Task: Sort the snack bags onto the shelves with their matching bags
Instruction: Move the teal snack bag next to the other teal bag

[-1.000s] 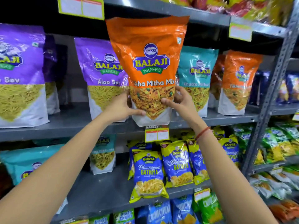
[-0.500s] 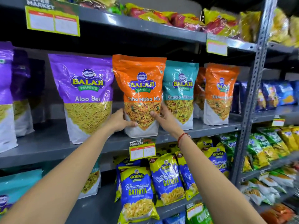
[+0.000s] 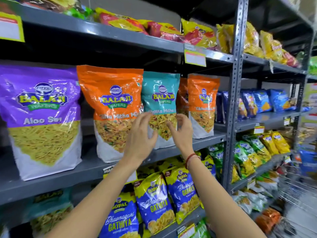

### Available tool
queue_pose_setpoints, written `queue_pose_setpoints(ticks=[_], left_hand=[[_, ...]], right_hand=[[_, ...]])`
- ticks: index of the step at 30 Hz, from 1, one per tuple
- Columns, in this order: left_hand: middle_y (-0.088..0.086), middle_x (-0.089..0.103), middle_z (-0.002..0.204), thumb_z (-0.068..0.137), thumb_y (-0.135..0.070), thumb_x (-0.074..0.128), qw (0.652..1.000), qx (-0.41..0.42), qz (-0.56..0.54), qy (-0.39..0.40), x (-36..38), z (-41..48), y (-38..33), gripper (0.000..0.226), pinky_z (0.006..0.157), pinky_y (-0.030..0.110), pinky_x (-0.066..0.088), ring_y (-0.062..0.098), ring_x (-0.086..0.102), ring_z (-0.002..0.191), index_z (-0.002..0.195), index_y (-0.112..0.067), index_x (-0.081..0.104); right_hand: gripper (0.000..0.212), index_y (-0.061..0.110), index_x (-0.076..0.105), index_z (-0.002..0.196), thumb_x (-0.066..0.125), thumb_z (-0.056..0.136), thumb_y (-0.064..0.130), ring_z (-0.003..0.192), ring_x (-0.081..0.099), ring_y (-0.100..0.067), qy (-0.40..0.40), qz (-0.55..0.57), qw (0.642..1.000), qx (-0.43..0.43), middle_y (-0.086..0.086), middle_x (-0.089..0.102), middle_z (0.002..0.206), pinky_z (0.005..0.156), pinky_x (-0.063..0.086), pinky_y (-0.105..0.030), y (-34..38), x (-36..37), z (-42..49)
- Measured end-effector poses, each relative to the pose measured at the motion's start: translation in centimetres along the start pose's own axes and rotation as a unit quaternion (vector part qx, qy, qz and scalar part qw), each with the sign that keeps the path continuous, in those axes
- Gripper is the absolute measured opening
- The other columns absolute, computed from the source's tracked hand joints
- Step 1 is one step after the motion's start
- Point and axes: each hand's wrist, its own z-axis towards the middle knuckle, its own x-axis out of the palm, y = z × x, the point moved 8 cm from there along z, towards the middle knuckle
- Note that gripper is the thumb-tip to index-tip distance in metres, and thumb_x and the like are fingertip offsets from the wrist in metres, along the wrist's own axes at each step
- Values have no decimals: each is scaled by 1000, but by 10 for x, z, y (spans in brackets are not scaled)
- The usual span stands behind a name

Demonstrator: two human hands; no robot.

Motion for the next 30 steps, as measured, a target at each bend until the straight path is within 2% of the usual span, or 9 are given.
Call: queue_pose_setpoints(ticks=[6, 9, 13, 20, 22, 24, 26, 28, 30], left_hand=[[8, 6, 158, 89, -31, 55, 983, -146, -58, 95, 83, 9, 28, 81, 116, 35, 12, 22, 7, 145, 146, -10, 2], [12, 17, 155, 82, -25, 65, 970, -203, -108, 84, 97, 7, 51, 92, 113, 40, 25, 27, 22, 141, 146, -12, 0], [16, 31, 148, 77, -18, 67, 959, -250, -76, 114, 105, 2, 68, 93, 95, 39, 42, 34, 42, 126, 145, -11, 4], [14, 28, 151, 74, -15, 73, 957, -230, -93, 148, 106, -2, 64, 94, 104, 33, 32, 29, 31, 135, 144, -6, 11], [11, 22, 154, 74, -16, 74, 956, -221, -109, 157, 106, -4, 60, 96, 108, 33, 26, 27, 26, 139, 145, -8, 10], [10, 22, 154, 72, -16, 76, 953, -213, -134, 167, 107, -6, 54, 97, 108, 32, 25, 26, 25, 139, 145, -8, 12], [10, 26, 153, 69, -13, 78, 954, -195, -158, 166, 105, -8, 44, 99, 106, 30, 27, 25, 27, 138, 145, -9, 15], [8, 26, 153, 68, -11, 79, 955, -172, -179, 163, 102, -10, 33, 99, 106, 26, 26, 23, 28, 138, 145, -9, 16], [7, 26, 153, 68, -12, 79, 955, -154, -193, 164, 100, -16, 26, 98, 103, 21, 25, 22, 28, 139, 145, -10, 17]], right_hand=[[96, 14, 20, 149, 75, 76, 44, 143, 27, -23, 151, 16, 980, 131, -6, 25, 156, 116, 28, -43, -61, 19, 8], [111, 18, 11, 151, 80, 69, 47, 143, 26, -24, 219, 77, 953, 193, -5, 21, 158, 116, 27, -45, -80, 35, 8], [130, 21, 21, 148, 82, 43, 67, 136, 39, -23, 247, 78, 942, 213, -4, 38, 150, 112, 35, -47, -94, 44, 10], [127, 15, 43, 137, 85, 31, 70, 127, 51, -21, 184, 69, 960, 201, -4, 54, 139, 106, 44, -46, -103, 28, 13], [112, 12, 50, 128, 88, 35, 63, 118, 57, -18, 168, 65, 964, 196, -1, 61, 129, 103, 47, -41, -94, 14, 9], [87, 12, 55, 117, 91, 46, 47, 107, 60, -13, 150, 62, 969, 188, 4, 64, 114, 96, 48, -34, -83, -1, 3], [82, 14, 55, 117, 92, 49, 41, 110, 59, -16, 122, 65, 975, 177, 1, 63, 115, 96, 49, -35, -79, -18, -3], [71, 16, 56, 115, 91, 55, 32, 105, 61, -12, 100, 86, 977, 166, 6, 64, 110, 89, 51, -23, -70, -34, -13], [63, 20, 51, 112, 89, 62, 22, 95, 57, 4, 81, 96, 980, 154, 19, 58, 103, 76, 45, -3, -62, -50, -26]])
